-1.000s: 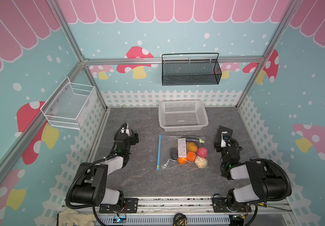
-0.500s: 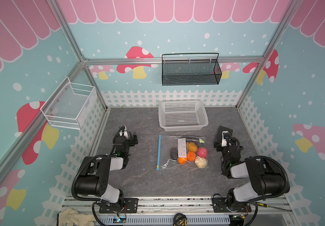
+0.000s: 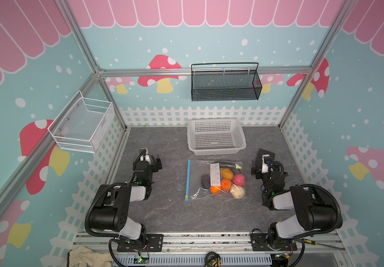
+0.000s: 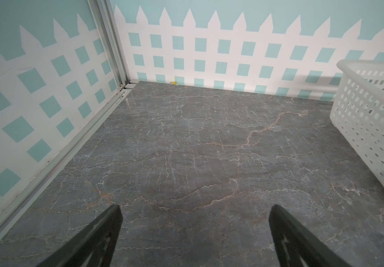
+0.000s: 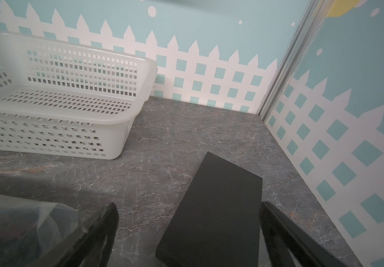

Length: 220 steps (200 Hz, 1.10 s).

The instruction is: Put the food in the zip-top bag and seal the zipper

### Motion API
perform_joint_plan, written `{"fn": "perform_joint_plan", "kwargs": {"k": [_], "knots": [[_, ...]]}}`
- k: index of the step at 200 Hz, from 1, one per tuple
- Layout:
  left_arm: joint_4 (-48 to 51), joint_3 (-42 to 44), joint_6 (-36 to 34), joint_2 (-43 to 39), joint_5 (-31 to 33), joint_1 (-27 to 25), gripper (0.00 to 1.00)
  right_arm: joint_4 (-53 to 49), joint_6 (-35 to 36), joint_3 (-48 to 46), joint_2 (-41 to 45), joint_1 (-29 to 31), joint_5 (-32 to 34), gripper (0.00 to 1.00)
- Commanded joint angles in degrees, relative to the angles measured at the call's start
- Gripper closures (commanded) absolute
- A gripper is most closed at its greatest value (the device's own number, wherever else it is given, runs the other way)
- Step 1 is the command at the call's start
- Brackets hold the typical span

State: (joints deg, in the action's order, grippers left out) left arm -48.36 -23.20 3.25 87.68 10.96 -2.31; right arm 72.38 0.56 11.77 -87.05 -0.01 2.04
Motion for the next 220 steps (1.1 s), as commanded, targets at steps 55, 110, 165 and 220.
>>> {"fn": "perform_joint_plan", "kwargs": {"k": [55,110,165,220], "knots": [[-1.5,0.4,-0.5,0.4,1.1,-0.1,0.01,0.9,0.1,0.6,-0.1,-0.3,-0.4,0.02],[-1.6,0.4,-0.4,0.4,1.1,-0.1,0.01,0.8,0.1,0.6,-0.1,-0.3,-0.4,0.02],[-1.5,0.3,-0.5,0.4,1.0,-0.1,0.01,0.8,0.1,0.7,-0.2,-0.4,-0.4,0.02],[-1.3,0.1,-0.6,0.6,1.2,-0.3,0.01,0.6,0.1,0.9,-0.3,-0.4,-0.5,0.02]]}}
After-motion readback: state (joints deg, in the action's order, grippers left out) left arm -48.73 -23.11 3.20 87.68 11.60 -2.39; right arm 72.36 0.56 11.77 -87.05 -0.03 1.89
